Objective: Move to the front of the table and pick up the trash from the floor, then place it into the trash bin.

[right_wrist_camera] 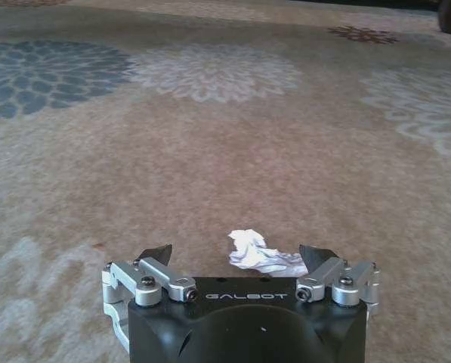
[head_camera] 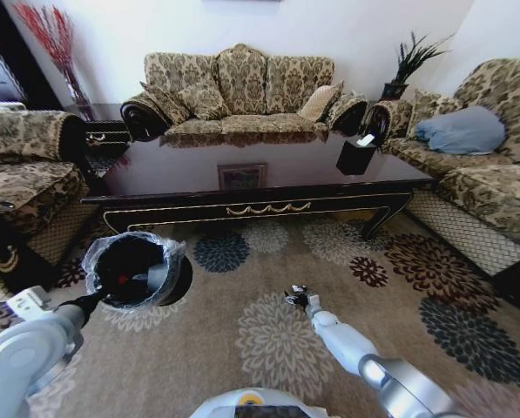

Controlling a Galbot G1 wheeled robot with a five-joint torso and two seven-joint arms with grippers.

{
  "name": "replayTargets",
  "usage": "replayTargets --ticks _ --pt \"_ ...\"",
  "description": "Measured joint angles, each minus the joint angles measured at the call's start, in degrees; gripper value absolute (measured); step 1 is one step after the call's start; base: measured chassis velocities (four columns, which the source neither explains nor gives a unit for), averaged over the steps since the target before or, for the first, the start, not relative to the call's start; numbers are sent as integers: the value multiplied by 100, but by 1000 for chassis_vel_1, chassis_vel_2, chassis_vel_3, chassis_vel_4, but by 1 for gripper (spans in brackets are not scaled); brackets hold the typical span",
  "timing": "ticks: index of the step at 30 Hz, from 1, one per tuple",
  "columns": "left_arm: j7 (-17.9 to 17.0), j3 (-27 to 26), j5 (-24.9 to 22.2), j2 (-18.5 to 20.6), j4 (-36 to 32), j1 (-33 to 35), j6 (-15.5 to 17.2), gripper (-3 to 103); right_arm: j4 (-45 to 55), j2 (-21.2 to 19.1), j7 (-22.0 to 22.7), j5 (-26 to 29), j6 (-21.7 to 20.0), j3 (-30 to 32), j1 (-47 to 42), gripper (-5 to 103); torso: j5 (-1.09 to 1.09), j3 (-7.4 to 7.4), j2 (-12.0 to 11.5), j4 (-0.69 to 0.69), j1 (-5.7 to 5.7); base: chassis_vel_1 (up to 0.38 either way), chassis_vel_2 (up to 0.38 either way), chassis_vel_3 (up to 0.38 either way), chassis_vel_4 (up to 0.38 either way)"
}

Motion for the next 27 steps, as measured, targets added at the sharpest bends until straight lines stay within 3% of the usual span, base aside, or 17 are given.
replayTargets --ticks 6,9,15,17,20,21,22,24,27 --pt "5 14 23 -13 -20 8 0 0 -60 2 3 2 2 92 23 89 0 0 0 0 0 0 0 0 0" --pt "6 20 54 -23 -25 22 -1 0 -75 11 5 -3 7 131 24 74 0 0 0 0 0 0 0 0 0" --pt "18 29 96 -41 -51 43 -5 0 -50 -27 4 -20 20 161 -10 57 0 0 0 0 0 0 0 0 0" --pt "25 31 110 -45 -60 49 -9 0 -30 -58 -6 -44 28 172 -34 47 0 0 0 0 0 0 0 0 0" --pt "26 31 124 -47 -69 58 -12 0 -24 -92 -21 -103 40 190 -55 41 0 0 0 0 0 0 0 0 0" --pt "28 32 127 -48 -76 61 -13 0 -22 -108 -27 -139 52 200 -66 30 0 0 0 0 0 0 0 0 0" --pt "30 32 129 -50 -81 62 -14 0 -22 -122 -34 -167 62 208 -76 30 0 0 0 0 0 0 0 0 0" --pt "31 36 138 -56 -89 69 -16 0 -22 -149 -61 -231 87 232 -100 19 0 0 0 0 0 0 0 0 0" --pt "36 44 149 -64 -92 74 -16 0 -24 -162 -99 -289 106 261 -119 15 0 0 0 0 0 0 0 0 0"
